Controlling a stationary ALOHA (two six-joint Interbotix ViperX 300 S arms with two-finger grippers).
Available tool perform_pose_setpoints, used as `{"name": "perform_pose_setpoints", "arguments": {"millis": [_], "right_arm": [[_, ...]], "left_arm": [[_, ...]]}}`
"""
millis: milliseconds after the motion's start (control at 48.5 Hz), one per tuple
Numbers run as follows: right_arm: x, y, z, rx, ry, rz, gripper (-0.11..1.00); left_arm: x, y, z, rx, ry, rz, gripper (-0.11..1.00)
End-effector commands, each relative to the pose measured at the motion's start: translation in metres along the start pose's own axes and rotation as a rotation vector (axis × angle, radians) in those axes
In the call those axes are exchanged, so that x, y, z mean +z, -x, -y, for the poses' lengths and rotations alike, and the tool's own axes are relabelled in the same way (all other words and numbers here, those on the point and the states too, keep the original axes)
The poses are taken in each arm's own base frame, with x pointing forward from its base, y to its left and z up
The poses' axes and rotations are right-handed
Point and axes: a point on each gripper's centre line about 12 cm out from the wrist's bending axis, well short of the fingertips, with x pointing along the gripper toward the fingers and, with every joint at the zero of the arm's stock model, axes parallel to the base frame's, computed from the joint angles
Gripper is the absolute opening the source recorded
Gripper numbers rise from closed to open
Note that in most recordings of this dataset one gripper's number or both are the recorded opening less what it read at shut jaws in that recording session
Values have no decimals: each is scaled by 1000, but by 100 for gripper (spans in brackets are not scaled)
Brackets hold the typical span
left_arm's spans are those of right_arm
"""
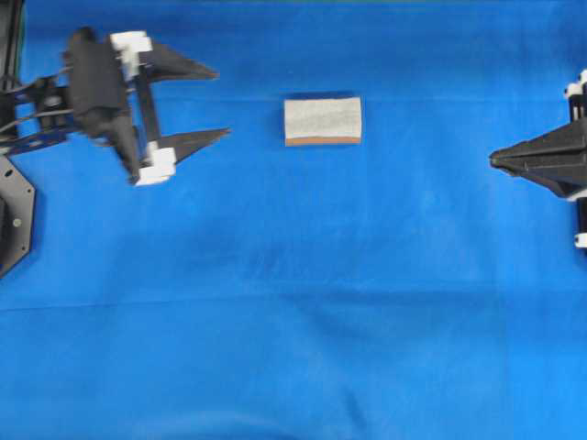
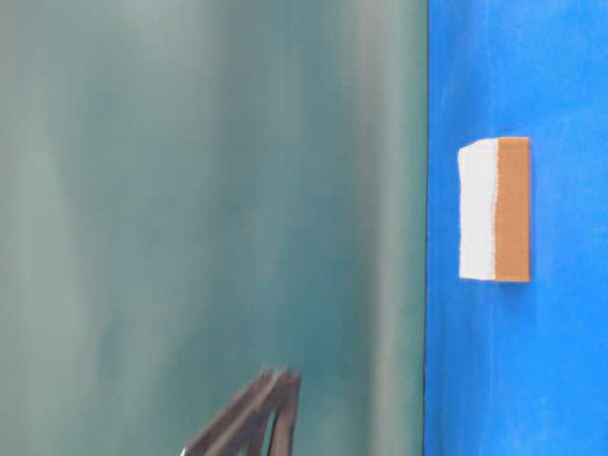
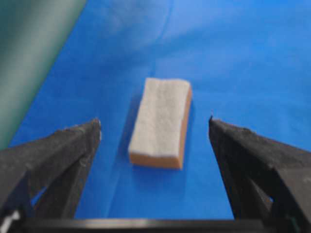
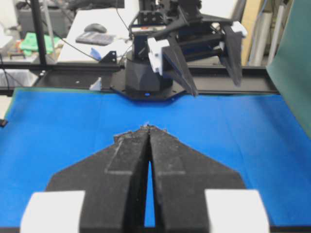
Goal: Hand over the sponge with the left arm and wipe it with the right arm.
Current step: 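Reach the left gripper toward the grey-and-tan sponge, opening it, then close the left gripper on the sponge's left end and lift it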
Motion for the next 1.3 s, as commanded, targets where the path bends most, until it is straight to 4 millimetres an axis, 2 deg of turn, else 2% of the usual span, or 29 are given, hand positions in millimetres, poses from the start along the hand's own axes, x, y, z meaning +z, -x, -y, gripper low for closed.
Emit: {"name": "perform_pose_setpoints", "arguments": {"millis": [0,268,578,826,1115,1197,1280], "right_arm": [[6,-4,1,-4,-3,14,0],[0,-7,1,-5,-3,-12,0],[-3,-7,3,-13,-3,-32,0],[-5,-8,3,-13,-3,-45,0],[-7,-8,3,-13,-3,-55,0],[-7,-8,3,-13,-3,-55,0],[-7,-8,3,-13,-3,-55,0]], "left_arm": [[5,-23,-2,5,-1,-3,94],[-34,-86,-2,-3,5,-138,94],[-74,-128,-4,-3,-6,-239,94],[-97,-143,-8,4,1,-287,94],[-98,-145,-9,-2,3,-320,94],[-101,-146,-8,-10,4,-356,86],[-103,-146,-8,-15,6,-376,65]]}}
